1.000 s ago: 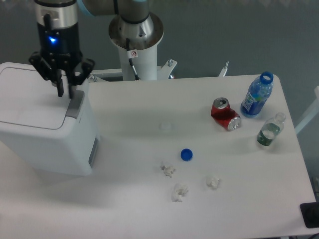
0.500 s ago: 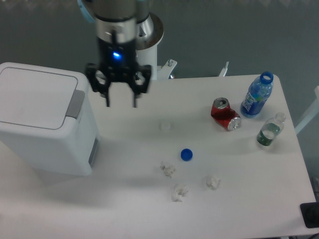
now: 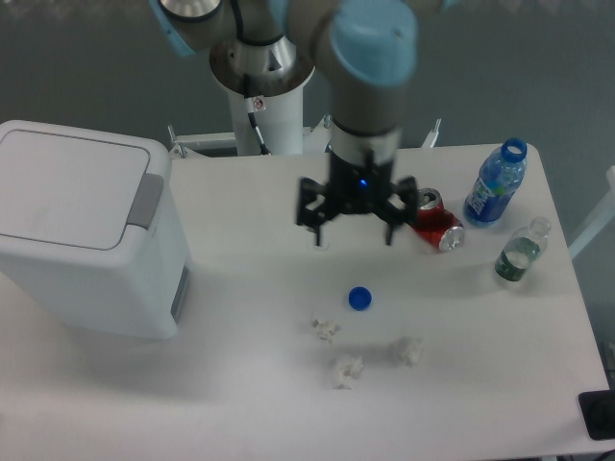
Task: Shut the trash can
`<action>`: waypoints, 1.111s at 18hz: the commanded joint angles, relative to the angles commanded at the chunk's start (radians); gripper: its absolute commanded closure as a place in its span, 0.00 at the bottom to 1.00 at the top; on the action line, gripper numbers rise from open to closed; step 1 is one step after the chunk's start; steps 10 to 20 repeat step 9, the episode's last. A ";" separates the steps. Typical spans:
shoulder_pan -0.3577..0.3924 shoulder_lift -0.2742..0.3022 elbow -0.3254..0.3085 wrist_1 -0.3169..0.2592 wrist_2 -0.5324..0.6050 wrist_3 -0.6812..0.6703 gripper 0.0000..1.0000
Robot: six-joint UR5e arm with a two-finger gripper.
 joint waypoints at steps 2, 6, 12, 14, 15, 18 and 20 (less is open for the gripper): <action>-0.003 -0.040 0.005 0.003 0.031 0.123 0.00; 0.000 -0.114 0.011 0.057 0.045 0.235 0.00; 0.005 -0.128 0.029 0.057 0.072 0.255 0.00; 0.005 -0.128 0.029 0.057 0.072 0.255 0.00; 0.005 -0.128 0.029 0.057 0.072 0.255 0.00; 0.005 -0.128 0.029 0.057 0.072 0.255 0.00; 0.005 -0.128 0.029 0.057 0.072 0.255 0.00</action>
